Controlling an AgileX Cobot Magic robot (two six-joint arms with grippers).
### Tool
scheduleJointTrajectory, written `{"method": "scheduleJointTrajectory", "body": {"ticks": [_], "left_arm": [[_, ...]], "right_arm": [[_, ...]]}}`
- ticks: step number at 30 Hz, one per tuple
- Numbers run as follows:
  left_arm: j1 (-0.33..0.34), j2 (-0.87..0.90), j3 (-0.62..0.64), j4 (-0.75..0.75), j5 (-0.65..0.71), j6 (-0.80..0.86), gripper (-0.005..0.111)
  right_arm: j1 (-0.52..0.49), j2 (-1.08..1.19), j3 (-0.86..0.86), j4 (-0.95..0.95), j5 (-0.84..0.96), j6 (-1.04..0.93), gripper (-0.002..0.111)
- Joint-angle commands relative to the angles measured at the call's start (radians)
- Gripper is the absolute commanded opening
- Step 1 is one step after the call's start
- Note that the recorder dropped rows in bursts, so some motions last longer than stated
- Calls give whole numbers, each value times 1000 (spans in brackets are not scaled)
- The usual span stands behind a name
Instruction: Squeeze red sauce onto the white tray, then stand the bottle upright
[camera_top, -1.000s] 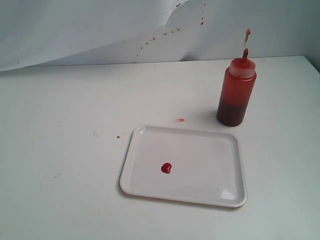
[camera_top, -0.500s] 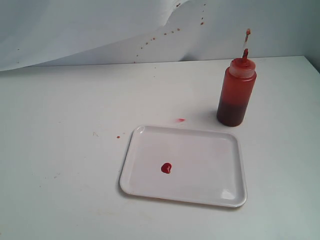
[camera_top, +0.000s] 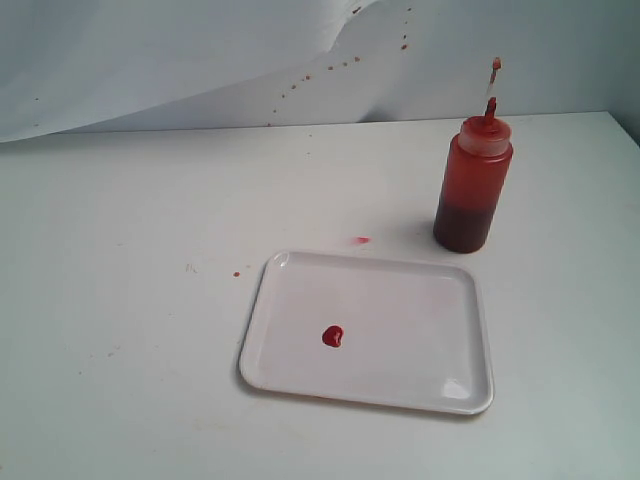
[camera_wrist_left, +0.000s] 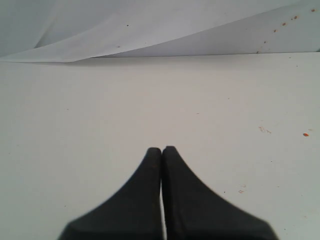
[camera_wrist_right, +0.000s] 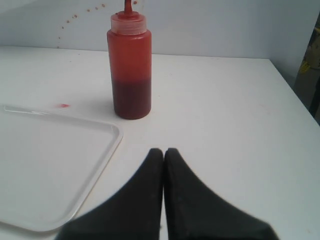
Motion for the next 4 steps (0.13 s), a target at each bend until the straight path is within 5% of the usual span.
{"method": "scheduleJointTrajectory", "body": {"ticks": [1, 4], "left_arm": [[2, -5, 4, 2, -9, 0, 0], [2, -5, 4, 2, -9, 0, 0]], "right_arm": [[-1, -5, 3, 0, -12, -8, 0], [-1, -5, 3, 0, -12, -8, 0]]}}
